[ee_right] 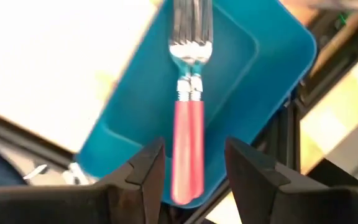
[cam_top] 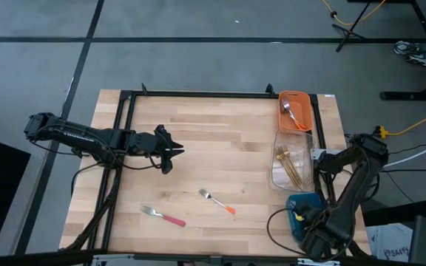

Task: Sort silverware by color (type)
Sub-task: Put the orange fork into the orange bin

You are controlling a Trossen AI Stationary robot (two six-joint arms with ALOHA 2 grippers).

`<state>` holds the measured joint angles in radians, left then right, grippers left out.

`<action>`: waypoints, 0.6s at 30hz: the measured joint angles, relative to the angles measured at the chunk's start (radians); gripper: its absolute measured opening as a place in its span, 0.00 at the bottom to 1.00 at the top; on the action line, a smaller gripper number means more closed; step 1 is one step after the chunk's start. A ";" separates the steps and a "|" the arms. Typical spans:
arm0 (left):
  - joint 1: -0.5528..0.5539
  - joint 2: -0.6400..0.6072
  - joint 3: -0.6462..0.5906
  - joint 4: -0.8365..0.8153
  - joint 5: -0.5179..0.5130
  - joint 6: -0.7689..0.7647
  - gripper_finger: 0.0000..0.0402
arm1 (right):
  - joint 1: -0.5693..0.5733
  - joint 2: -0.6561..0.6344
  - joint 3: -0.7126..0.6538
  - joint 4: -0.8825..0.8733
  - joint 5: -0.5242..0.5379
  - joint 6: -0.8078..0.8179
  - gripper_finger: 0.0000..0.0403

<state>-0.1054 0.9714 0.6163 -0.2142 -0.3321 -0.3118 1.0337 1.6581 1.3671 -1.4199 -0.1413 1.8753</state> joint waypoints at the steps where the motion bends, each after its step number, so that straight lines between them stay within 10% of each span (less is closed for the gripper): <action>1: 0.000 0.000 0.000 0.000 0.000 0.000 0.19 | 0.000 0.000 0.019 -0.008 0.018 -0.001 0.38; 18: 0.000 0.000 0.000 0.000 0.000 0.007 0.19 | -0.144 0.000 0.197 0.005 0.422 -0.311 0.38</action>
<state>-0.1053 0.9714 0.6166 -0.2144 -0.3321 -0.3048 0.8898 1.6581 1.5642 -1.4151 0.2802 1.5638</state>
